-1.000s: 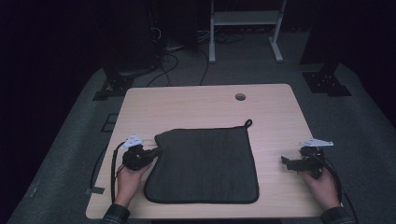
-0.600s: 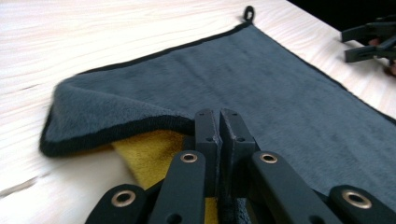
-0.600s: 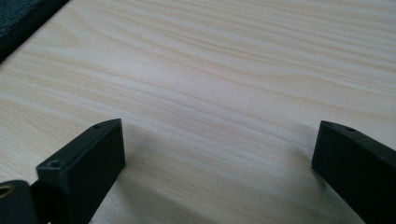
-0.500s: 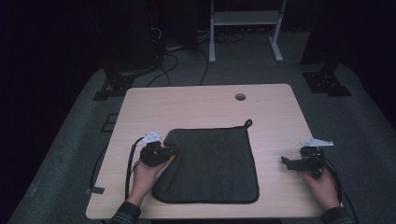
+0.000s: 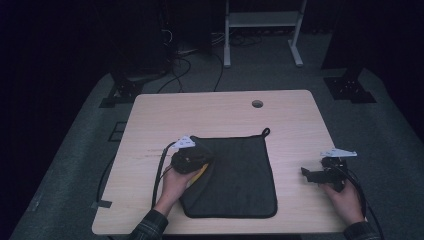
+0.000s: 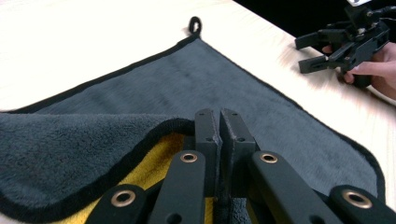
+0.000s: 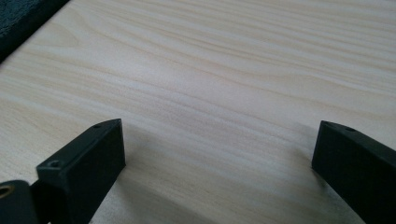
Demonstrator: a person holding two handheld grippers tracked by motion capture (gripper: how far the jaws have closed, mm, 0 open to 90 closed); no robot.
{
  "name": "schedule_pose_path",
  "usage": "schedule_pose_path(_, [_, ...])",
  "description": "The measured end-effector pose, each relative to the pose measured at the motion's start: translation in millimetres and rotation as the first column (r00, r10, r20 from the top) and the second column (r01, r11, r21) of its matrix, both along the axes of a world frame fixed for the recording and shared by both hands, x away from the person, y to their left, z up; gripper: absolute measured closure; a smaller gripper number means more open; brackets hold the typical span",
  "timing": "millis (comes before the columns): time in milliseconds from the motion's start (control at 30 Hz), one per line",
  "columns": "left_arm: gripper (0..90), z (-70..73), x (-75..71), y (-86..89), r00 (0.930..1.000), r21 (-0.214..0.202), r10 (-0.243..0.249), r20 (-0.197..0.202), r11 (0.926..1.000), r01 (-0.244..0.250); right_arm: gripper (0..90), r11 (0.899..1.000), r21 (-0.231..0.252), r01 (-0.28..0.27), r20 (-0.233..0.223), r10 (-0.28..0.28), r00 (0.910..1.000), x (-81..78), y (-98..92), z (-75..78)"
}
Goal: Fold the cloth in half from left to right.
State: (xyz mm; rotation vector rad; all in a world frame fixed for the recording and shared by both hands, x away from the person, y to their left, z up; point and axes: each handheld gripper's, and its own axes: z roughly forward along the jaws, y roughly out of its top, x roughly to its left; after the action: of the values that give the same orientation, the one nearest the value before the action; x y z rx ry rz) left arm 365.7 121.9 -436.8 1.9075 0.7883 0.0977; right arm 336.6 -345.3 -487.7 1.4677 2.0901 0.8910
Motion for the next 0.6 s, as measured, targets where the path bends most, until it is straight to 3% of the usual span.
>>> schedule_pose_path(600, [86.3,-6.6,21.6,-63.2,0.9955,-0.046,-0.087,-0.039,0.9953,0.085,1.7,1.000,-0.001,-0.006,-0.001,0.006,1.0000,-0.1,0.1,0.0])
